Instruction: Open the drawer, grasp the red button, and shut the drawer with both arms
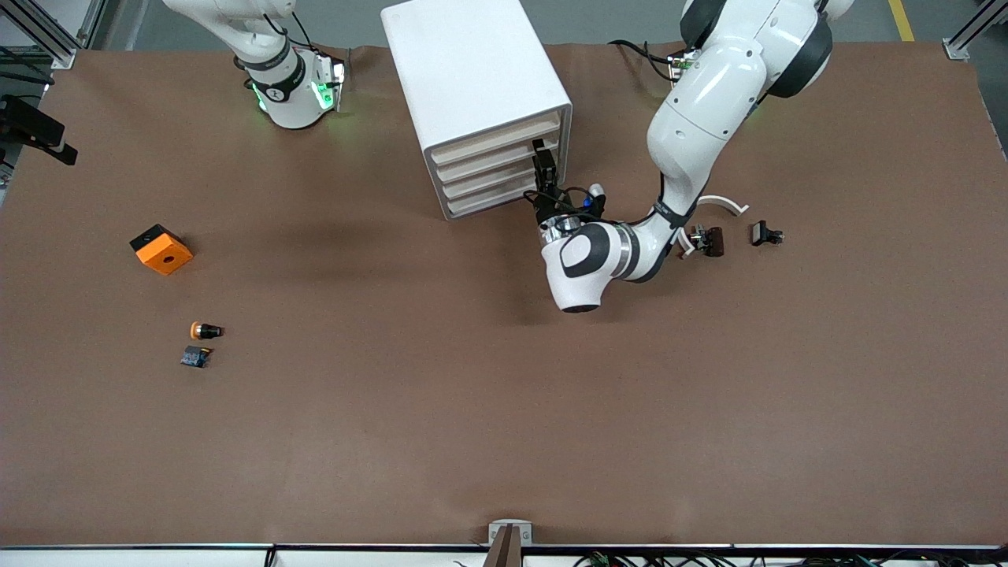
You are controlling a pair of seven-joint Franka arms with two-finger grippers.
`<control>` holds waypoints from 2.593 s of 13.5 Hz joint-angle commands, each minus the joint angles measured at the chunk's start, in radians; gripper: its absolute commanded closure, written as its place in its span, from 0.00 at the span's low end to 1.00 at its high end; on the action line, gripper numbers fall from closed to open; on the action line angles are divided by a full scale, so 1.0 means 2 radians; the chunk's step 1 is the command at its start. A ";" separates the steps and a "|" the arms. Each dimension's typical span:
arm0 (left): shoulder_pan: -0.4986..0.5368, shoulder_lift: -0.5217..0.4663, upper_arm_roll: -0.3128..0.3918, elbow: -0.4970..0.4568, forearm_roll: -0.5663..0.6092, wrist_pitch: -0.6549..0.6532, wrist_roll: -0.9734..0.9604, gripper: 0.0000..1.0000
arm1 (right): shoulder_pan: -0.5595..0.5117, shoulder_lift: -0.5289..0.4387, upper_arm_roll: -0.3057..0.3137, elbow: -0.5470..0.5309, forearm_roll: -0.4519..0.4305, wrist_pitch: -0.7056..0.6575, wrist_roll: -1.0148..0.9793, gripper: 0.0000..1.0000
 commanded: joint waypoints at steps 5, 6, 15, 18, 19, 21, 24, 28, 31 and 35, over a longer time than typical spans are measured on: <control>-0.007 -0.010 -0.009 -0.022 -0.011 0.003 -0.006 0.65 | -0.013 0.003 0.004 0.007 0.002 0.000 -0.004 0.00; -0.007 -0.011 -0.011 -0.021 -0.011 0.003 -0.006 0.66 | -0.016 0.010 0.004 0.005 0.003 0.000 -0.004 0.00; -0.003 -0.017 -0.018 -0.021 -0.010 -0.004 -0.007 0.99 | -0.025 0.118 0.004 0.017 -0.007 0.007 -0.011 0.00; 0.011 -0.017 -0.018 -0.015 -0.005 -0.005 -0.007 0.99 | -0.036 0.133 0.005 0.018 -0.024 0.016 -0.007 0.00; 0.019 -0.017 -0.018 -0.012 -0.005 -0.005 -0.007 0.98 | -0.035 0.132 0.005 0.023 -0.017 0.015 -0.003 0.00; 0.032 -0.017 -0.016 -0.006 -0.004 -0.005 -0.007 0.98 | -0.028 0.130 0.006 0.025 -0.003 0.014 0.005 0.00; 0.055 -0.015 -0.014 0.007 -0.004 -0.004 -0.007 0.97 | -0.005 0.123 0.009 0.010 0.023 0.010 0.165 0.00; 0.085 -0.014 -0.013 0.027 -0.003 -0.004 -0.006 0.95 | 0.037 0.120 0.010 0.010 0.025 0.010 0.286 0.00; 0.104 -0.012 -0.013 0.045 -0.003 -0.003 -0.006 0.94 | 0.135 0.121 0.009 0.010 0.036 0.032 0.459 0.00; 0.133 -0.012 -0.012 0.062 -0.004 -0.003 -0.006 0.88 | 0.260 0.122 0.009 0.007 0.065 0.102 0.654 0.00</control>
